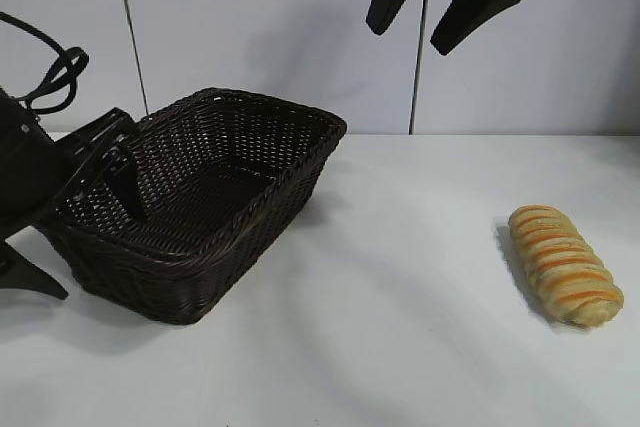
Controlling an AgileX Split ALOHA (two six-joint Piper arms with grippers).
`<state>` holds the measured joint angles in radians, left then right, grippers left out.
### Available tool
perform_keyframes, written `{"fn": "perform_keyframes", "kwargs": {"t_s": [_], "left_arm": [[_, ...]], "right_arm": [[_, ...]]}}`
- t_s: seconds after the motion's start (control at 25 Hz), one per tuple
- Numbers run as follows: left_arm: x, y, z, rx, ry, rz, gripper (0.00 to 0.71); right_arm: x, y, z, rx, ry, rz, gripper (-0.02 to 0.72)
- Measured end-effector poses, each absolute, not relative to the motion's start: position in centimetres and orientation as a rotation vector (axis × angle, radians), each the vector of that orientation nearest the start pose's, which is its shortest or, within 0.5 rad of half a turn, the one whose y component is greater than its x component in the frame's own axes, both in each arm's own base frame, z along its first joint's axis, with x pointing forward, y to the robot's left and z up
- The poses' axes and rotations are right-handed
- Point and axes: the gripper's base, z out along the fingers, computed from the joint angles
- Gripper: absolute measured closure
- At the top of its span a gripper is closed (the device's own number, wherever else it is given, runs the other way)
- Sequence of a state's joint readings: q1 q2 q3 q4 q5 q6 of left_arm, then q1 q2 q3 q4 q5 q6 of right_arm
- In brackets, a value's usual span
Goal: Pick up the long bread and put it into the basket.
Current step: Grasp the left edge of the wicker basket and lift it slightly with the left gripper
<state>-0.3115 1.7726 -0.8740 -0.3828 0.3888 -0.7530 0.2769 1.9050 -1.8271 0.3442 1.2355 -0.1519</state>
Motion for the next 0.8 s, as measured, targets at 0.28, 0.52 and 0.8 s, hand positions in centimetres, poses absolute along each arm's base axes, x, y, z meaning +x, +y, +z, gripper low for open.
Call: {"fn": "perform_keyframes", "kwargs": {"t_s": [0.28,0.52,0.8], "left_arm": [[29.9,-11.0,14.2,-1.114,2.659,-0.543,0.570],[29.7,-11.1,14.2,-1.126,2.680,-0.546,0.611],[29.3,-10.2,15.6,-1.172,2.693,-0.582,0.611]], "right_arm": [[38.7,14.0,32.1,-0.514,2.729,0.512,0.197],[38.7,14.0,32.1,-0.514,2.728,0.512,0.197],[38.7,14.0,32.1,-0.515,2.728,0.512,0.197]]}}
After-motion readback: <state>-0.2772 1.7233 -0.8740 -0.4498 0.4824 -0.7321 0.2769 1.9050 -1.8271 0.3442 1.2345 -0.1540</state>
